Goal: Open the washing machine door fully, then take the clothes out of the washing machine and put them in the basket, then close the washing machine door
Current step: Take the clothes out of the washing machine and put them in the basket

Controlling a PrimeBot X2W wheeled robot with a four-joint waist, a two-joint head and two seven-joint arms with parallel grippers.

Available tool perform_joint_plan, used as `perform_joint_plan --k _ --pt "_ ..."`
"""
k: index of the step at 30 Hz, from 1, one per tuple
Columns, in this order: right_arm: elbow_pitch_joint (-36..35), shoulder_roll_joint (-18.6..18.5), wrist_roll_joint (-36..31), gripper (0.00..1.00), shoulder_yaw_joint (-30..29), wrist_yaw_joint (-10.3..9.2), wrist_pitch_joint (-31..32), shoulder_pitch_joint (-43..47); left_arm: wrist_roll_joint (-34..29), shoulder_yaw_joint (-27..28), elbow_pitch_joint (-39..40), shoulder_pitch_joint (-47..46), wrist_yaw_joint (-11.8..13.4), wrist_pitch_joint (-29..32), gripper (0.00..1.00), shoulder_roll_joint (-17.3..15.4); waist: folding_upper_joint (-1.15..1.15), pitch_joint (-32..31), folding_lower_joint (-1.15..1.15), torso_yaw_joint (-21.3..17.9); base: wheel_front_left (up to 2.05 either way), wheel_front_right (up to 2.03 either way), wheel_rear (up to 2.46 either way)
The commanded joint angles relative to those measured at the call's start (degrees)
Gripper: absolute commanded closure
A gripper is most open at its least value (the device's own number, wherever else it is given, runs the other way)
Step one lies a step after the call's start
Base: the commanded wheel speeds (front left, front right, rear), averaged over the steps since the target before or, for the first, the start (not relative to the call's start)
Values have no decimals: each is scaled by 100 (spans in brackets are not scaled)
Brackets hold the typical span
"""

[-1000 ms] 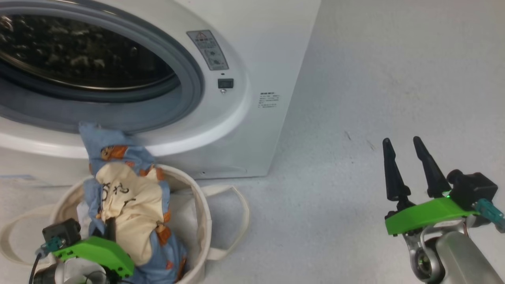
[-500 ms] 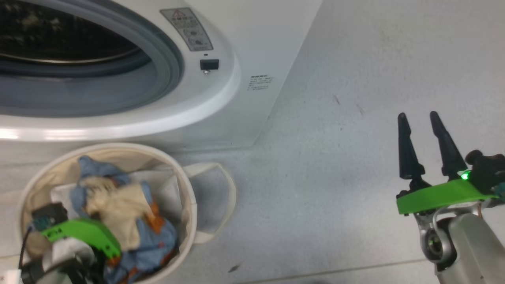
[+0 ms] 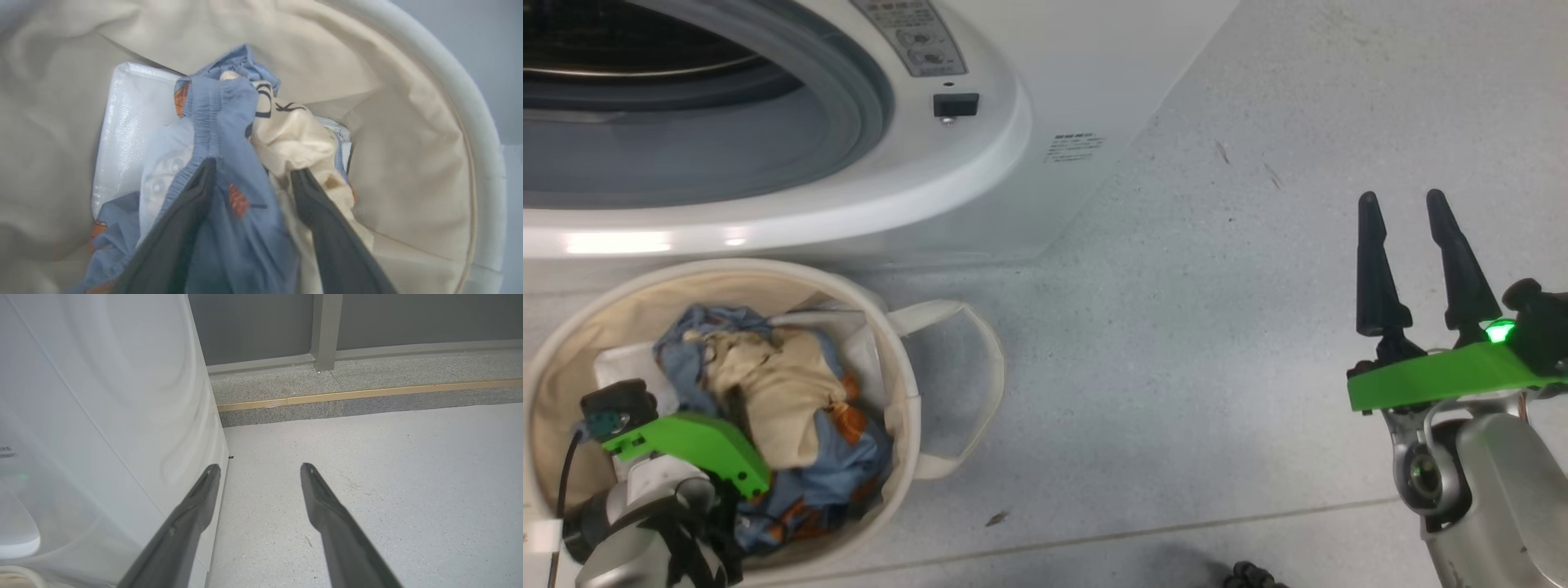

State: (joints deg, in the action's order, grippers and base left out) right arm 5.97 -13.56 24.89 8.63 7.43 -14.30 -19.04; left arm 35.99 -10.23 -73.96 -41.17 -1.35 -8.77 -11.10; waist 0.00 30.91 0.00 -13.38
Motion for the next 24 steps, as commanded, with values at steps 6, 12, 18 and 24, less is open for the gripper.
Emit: perform_joint_plan --k 6,12,18,24 --pt "-61 0 24 0 150 6 -70 84 -94 50 12 135 164 -458 0 -261 0 -335 0 29 0 0 0" --pt "83 16 6 0 234 6 -70 191 40 468 712 281 -84 -618 0 -401 0 -849 0 127 0 0 0" --pt "284 92 8 0 411 6 -70 388 -238 1109 2147 902 -342 -621 0 -503 0 -1477 0 189 0 0 0" --pt "406 147 7 0 575 6 -70 509 -631 1309 3268 1483 -519 -622 0 -502 0 -1956 0 180 0 0 0"
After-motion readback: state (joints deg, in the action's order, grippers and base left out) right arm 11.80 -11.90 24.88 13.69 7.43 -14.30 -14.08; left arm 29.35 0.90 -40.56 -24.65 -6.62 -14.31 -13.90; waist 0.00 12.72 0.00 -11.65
